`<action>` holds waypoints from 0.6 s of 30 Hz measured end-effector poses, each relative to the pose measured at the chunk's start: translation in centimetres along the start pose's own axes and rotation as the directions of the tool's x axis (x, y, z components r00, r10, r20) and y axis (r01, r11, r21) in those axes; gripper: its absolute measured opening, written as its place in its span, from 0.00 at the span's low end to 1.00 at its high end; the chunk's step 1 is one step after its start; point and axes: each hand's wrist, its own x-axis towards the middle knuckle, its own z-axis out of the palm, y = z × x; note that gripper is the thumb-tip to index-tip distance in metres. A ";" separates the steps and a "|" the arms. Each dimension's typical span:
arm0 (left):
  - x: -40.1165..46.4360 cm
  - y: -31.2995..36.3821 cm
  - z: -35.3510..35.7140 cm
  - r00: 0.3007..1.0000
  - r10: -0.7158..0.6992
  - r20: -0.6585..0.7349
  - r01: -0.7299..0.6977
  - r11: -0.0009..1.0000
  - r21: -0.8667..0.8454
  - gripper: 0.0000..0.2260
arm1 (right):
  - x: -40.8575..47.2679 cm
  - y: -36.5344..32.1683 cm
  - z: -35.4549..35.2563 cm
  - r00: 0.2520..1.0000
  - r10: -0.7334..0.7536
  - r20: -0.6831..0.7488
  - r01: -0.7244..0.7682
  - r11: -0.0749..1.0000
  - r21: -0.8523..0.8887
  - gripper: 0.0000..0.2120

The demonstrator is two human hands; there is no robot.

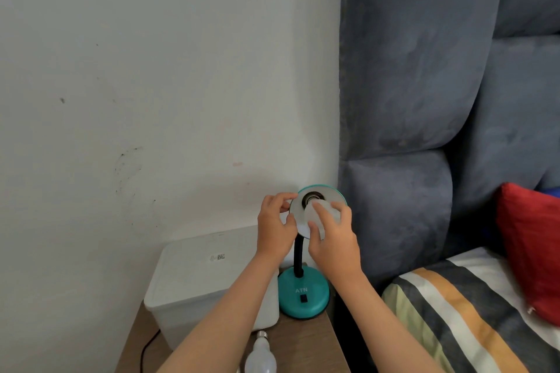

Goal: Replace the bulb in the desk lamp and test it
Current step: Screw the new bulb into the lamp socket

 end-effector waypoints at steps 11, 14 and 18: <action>-0.1 0.0 0.1 1.000 0.007 -0.002 -0.007 1.000 -0.018 0.20 | 0.4 0.4 0.2 0.995 0.095 -0.025 -0.092 0.991 0.101 0.27; 0.0 -0.1 0.1 1.000 0.006 -0.010 -0.006 1.000 -0.013 0.19 | 0.0 0.4 0.2 0.998 0.066 -0.006 -0.065 0.990 0.129 0.25; 0.0 -0.1 0.1 1.000 0.007 -0.004 -0.007 1.000 -0.009 0.19 | 0.3 0.9 0.3 0.987 0.159 -0.029 -0.152 0.974 0.171 0.23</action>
